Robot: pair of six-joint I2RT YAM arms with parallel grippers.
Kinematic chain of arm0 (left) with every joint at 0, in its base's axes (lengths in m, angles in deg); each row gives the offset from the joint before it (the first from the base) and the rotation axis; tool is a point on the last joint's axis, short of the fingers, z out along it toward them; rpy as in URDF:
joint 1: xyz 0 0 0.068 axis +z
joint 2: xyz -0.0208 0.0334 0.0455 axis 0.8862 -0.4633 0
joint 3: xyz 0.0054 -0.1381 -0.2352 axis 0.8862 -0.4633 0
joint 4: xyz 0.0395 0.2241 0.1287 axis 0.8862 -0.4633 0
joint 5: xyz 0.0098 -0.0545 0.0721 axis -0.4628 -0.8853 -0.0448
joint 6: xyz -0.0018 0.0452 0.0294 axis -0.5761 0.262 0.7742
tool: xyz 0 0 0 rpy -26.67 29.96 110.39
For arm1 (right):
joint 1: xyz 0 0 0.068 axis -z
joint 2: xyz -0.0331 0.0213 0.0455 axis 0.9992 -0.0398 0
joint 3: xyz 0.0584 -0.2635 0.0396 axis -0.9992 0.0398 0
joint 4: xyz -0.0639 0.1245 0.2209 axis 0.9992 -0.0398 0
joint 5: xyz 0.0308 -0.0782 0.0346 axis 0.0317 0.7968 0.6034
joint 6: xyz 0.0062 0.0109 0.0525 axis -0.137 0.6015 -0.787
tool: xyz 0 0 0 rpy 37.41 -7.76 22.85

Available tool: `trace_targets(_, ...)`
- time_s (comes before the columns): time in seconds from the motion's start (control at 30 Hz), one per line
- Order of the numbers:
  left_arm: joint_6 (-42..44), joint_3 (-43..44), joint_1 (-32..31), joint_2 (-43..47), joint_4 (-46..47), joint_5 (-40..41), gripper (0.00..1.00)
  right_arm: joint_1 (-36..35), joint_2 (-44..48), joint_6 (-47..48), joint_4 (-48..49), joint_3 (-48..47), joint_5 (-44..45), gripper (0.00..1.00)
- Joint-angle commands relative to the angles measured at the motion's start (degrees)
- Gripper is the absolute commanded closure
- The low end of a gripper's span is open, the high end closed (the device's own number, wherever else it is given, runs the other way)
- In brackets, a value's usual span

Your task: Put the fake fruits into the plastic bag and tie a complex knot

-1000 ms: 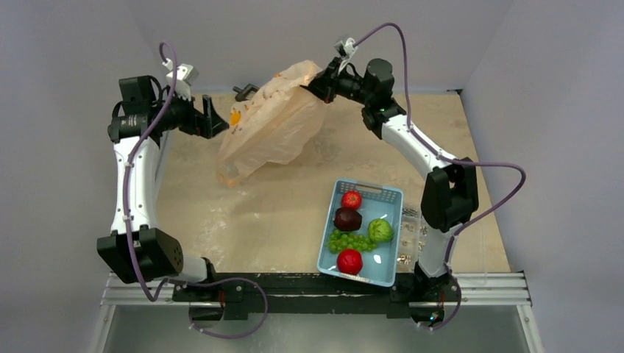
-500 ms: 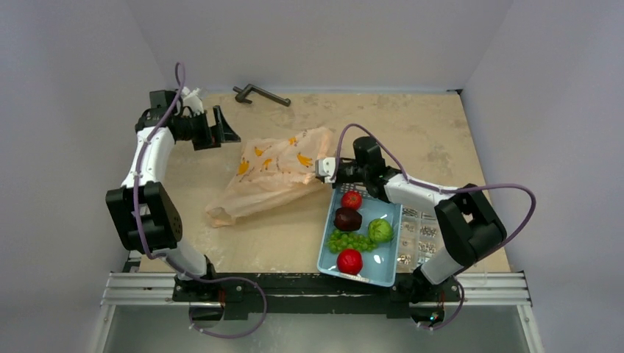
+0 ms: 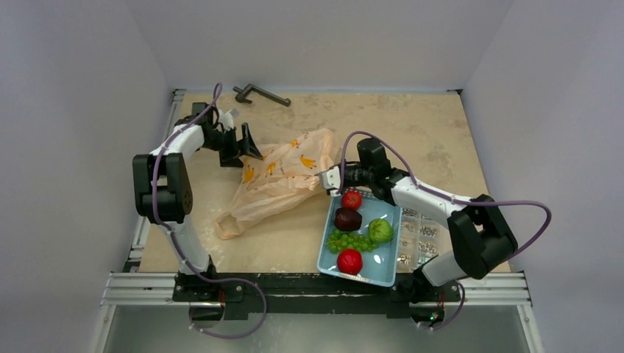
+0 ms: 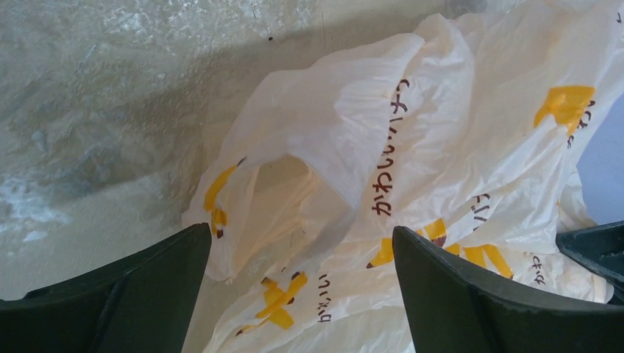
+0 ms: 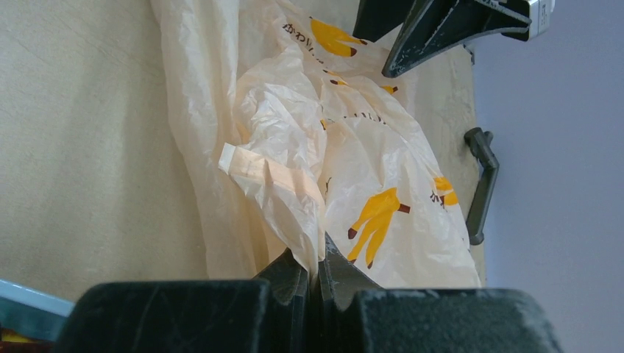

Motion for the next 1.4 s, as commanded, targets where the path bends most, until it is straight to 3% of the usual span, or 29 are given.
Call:
trace_targets(0.0,-3.9,4.7,-1.0,-3.9,4.3,-1.7,0.41,0.1,0.7,1.4,-4.5,-1.4,-0.8,1.00)
trace_targets(0.1,-3.3,7.4,0.7,-5.1,2.8,-2.5,0.98,0.4,0.9,0.9,-7.7,-3.0,-0.6,1.00)
trace_targets(0.13,-2.8,8.4,2.2,-4.6,2.3,-2.2,1.00,0.9,1.3,1.1,-9.2,-3.6,-0.2,1.00)
trace_targets(0.27,1.1,11.8,11.4,-0.7,5.9,-2.8,1.00,4.0,2.0,1.7,-15.5,-6.5,-1.0,1.00)
trace_targets(0.43,6.8,13.9,14.1,6.0,6.8,-3.5,1.00,3.8,-3.1,-1.4,-15.0,-12.9,0.4,0.99)
trace_targets(0.47,7.0,13.5,14.0,7.4,7.4,-4.6,1.00,3.5,-4.7,-2.0,-16.2,-14.5,0.7,0.82)
trace_targets(0.53,7.2,10.5,13.1,11.9,10.2,-6.0,1.00,3.4,-8.7,-2.8,-23.5,-21.8,1.0,0.27)
trace_targets(0.63,9.8,6.6,10.7,20.6,16.5,-1.5,1.00,5.2,-10.4,-12.3,-28.2,-29.0,2.5,0.03)
trace_targets(0.7,11.1,5.1,8.5,26.4,20.8,2.2,1.00,8.0,-10.6,-20.2,-27.8,-32.3,1.8,0.01)
trace_targets(0.87,32.9,-5.4,-4.0,42.5,27.6,10.2,1.00,15.8,-16.1,-38.7,-27.6,-45.5,1.3,0.01)
trace_targets(0.93,41.1,-11.8,-9.6,47.1,29.1,12.1,1.00,17.3,-18.2,-38.6,-28.0,-47.6,4.7,0.01)
trace_targets(1.0,44.3,-17.9,-11.5,49.2,31.8,16.2,1.00,17.9,-19.9,-30.5,-31.0,-46.8,7.3,0.01)
trace_targets(1.1,41.2,-14.5,-9.4,44.8,32.3,24.3,1.00,19.1,-20.2,-20.0,-34.1,-41.4,10.3,0.01)
trace_targets(1.2,26.8,0.6,-3.8,32.1,23.8,23.2,1.00,20.6,-20.2,-15.6,-37.6,-38.8,10.0,0.01)
trace_targets(1.27,22.4,8.7,-3.5,25.9,20.5,23.2,1.00,20.7,-20.8,-14.7,-40.2,-40.5,8.8,0.01)
trace_targets(1.37,22.8,12.5,-5.9,23.6,24.7,21.1,1.00,21.3,-22.3,-19.9,-39.4,-44.4,8.1,0.01)
